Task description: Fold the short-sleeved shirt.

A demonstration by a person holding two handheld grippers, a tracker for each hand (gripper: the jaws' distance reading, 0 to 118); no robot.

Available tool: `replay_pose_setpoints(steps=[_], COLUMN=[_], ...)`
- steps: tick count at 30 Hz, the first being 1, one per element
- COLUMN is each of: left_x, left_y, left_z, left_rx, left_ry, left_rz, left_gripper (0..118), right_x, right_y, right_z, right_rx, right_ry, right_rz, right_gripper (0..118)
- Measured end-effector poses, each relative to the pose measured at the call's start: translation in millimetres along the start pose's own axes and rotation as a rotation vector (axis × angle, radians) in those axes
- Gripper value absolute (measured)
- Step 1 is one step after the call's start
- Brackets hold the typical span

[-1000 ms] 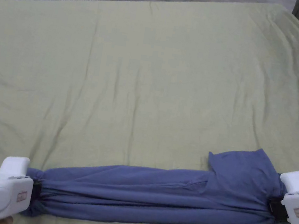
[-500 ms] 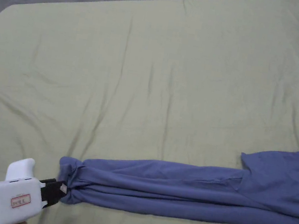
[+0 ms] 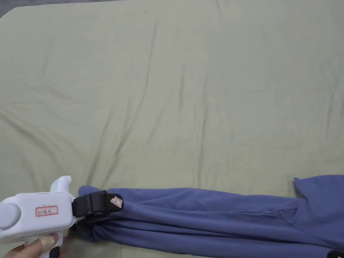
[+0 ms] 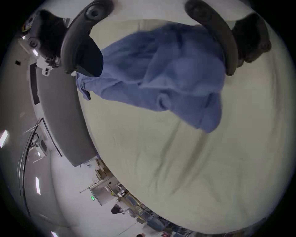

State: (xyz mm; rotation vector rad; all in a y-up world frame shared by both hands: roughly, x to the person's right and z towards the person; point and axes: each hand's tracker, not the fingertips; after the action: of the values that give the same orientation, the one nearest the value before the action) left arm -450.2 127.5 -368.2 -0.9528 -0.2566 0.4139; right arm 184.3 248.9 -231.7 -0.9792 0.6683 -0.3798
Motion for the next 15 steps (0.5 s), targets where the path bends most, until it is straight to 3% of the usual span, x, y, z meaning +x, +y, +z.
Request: replay_pose_setpoints(steps=[1, 2, 3, 4, 6, 8, 10, 11, 12, 15], left_x=[-2.5, 15.4, 36.5, 39.9, 36.8, 36.0, 29.4, 27.5, 24.5, 45.3], left_y=[3.8, 0.1, -6.1, -5.4, -9.1, -12.1, -13.3, -16.0, -16.1, -19.9], left_z=[-4.0, 2.0, 9.2, 10.8, 7.2, 22.9, 46.8, 54.8, 65.5, 98.7], left_rx=[0.016, 0.029, 0.019, 0.04, -0.021, 0.006, 0.067, 0.039, 0.054, 0.087], left_ry=[-0.005, -0.01, -0.038, 0.021, -0.063, -0.111, -0.178, -0.293, -0.307, -0.206], left_rz=[0.026, 0.043, 0.071, 0.041, 0.147, 0.163, 0.224, 0.355, 0.376, 0.301], left_gripper=[118, 89, 12, 12, 12, 12, 12, 12, 12, 12], right_x=[-3.0, -6.0, -8.6, -12.1, -19.6, -30.1, -46.2, -56.7, -70.4, -109.6], right_y=[0.1, 0.7, 1.5, 2.6, 4.4, 6.0, 8.0, 8.9, 9.7, 12.6], right_z=[-2.8, -6.1, -7.8, -9.1, -10.2, -10.1, -10.3, -11.4, -14.9, -35.6], right_rx=[-0.004, -0.013, -0.017, -0.018, -0.013, -0.002, 0.027, 0.047, 0.072, 0.083], right_ry=[-0.008, -0.036, -0.054, -0.063, -0.075, -0.08, -0.155, -0.193, -0.243, -0.277], right_rz=[0.0, -0.001, -0.002, -0.003, 0.001, 0.002, 0.002, 0.013, 0.004, -0.021], right_gripper=[2, 2, 2, 2, 2, 2, 2, 2, 2, 2])
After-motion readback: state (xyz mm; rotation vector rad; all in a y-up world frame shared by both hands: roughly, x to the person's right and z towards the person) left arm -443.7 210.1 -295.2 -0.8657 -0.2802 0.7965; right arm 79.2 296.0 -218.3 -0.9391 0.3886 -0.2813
